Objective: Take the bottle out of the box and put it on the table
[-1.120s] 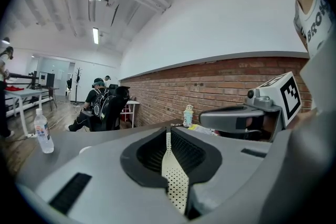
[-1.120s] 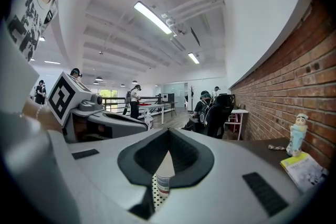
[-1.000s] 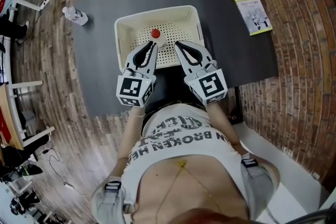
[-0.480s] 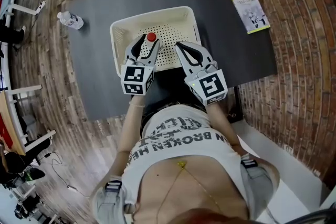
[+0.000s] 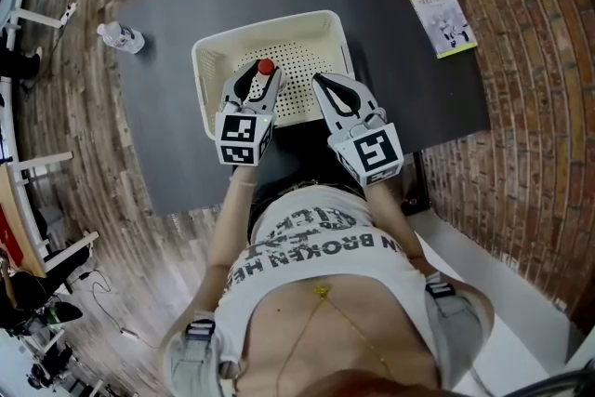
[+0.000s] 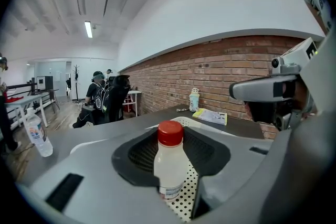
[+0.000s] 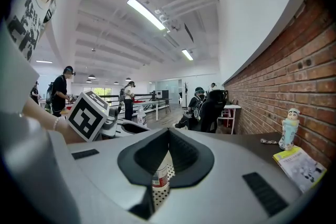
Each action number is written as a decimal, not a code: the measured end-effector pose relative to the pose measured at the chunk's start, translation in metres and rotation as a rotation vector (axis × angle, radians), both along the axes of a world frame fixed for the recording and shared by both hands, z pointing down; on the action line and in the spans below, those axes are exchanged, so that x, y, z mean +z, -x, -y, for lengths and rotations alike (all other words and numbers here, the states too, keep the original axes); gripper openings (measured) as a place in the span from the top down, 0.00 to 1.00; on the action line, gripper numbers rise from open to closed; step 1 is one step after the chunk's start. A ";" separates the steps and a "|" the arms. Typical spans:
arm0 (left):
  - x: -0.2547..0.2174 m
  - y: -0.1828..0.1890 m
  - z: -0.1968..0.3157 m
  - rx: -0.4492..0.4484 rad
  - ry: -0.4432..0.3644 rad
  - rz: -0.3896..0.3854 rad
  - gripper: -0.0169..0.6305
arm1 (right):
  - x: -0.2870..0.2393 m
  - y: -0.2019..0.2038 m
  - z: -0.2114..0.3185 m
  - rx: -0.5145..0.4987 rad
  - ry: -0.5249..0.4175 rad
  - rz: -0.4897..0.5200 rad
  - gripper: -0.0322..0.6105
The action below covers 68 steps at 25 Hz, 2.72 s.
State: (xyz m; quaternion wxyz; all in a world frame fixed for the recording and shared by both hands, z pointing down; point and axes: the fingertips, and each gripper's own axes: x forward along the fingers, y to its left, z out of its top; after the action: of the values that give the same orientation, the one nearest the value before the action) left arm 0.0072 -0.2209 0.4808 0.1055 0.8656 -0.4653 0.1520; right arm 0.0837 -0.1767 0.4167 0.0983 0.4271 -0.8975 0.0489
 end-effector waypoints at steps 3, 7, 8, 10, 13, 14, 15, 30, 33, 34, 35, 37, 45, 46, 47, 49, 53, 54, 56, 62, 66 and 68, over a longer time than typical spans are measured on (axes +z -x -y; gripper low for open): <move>0.001 -0.001 -0.002 0.006 -0.001 0.014 0.74 | 0.001 0.000 0.000 0.000 0.001 -0.003 0.94; 0.001 -0.001 -0.002 0.003 0.000 0.013 0.74 | 0.002 0.002 0.000 -0.001 0.008 0.004 0.94; 0.001 -0.001 -0.002 0.002 -0.001 0.011 0.74 | 0.002 0.002 0.000 -0.001 0.010 0.005 0.94; 0.001 -0.001 -0.003 0.002 -0.001 0.007 0.74 | 0.003 0.002 -0.001 -0.003 0.013 0.004 0.94; 0.001 0.001 -0.002 0.002 0.001 0.005 0.74 | 0.003 0.004 0.000 -0.006 0.014 0.003 0.94; 0.001 0.001 -0.002 0.002 0.001 0.005 0.74 | 0.003 0.004 0.000 -0.007 0.014 0.002 0.94; 0.001 0.001 -0.001 0.002 0.001 0.004 0.74 | 0.003 0.004 0.000 -0.007 0.014 0.002 0.94; 0.002 0.000 0.001 0.015 -0.011 0.007 0.74 | 0.006 0.002 0.000 0.000 0.017 0.001 0.94; 0.000 0.001 0.001 0.033 -0.014 0.014 0.74 | 0.004 0.002 -0.002 0.000 0.015 0.002 0.94; 0.000 0.002 0.001 0.039 -0.009 0.017 0.74 | 0.003 0.002 -0.002 0.001 0.013 0.003 0.94; -0.001 0.002 0.001 0.045 -0.003 0.020 0.74 | 0.002 0.001 -0.003 0.002 0.011 0.003 0.94; -0.003 0.002 0.001 0.054 0.005 0.022 0.74 | 0.000 -0.003 -0.007 0.007 0.008 0.003 0.94; -0.062 0.004 0.001 0.090 -0.054 -0.009 0.74 | -0.004 -0.012 -0.017 0.015 -0.004 0.013 0.94; -0.072 0.006 0.002 0.088 -0.063 -0.018 0.74 | -0.006 -0.012 -0.018 0.015 -0.007 0.016 0.94; -0.082 0.008 0.002 0.086 -0.074 -0.024 0.74 | -0.008 -0.012 -0.018 0.015 -0.011 0.020 0.94; -0.102 0.010 0.000 0.085 -0.097 -0.029 0.74 | -0.012 -0.012 -0.021 0.013 -0.021 0.028 0.94; -0.132 0.012 -0.005 0.087 -0.124 -0.034 0.74 | -0.016 -0.012 -0.026 0.005 -0.030 0.030 0.94; -0.136 0.013 -0.006 0.087 -0.125 -0.033 0.74 | -0.016 -0.011 -0.028 0.005 -0.032 0.031 0.94; -0.141 0.014 -0.008 0.087 -0.123 -0.034 0.74 | -0.017 -0.009 -0.031 0.003 -0.034 0.032 0.94; -0.137 0.017 -0.012 0.093 -0.109 -0.028 0.74 | -0.018 -0.006 -0.037 0.005 -0.034 0.035 0.94; -0.136 0.018 -0.013 0.099 -0.109 -0.030 0.75 | -0.018 -0.004 -0.038 0.012 -0.034 0.034 0.94; -0.137 0.020 -0.014 0.101 -0.110 -0.034 0.75 | -0.018 -0.003 -0.039 0.016 -0.033 0.034 0.94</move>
State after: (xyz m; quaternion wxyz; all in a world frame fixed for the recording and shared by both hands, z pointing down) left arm -0.0125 -0.2073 0.3442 0.0578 0.8948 -0.4270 0.1166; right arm 0.0868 -0.1379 0.3988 0.0757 0.4348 -0.8963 0.0423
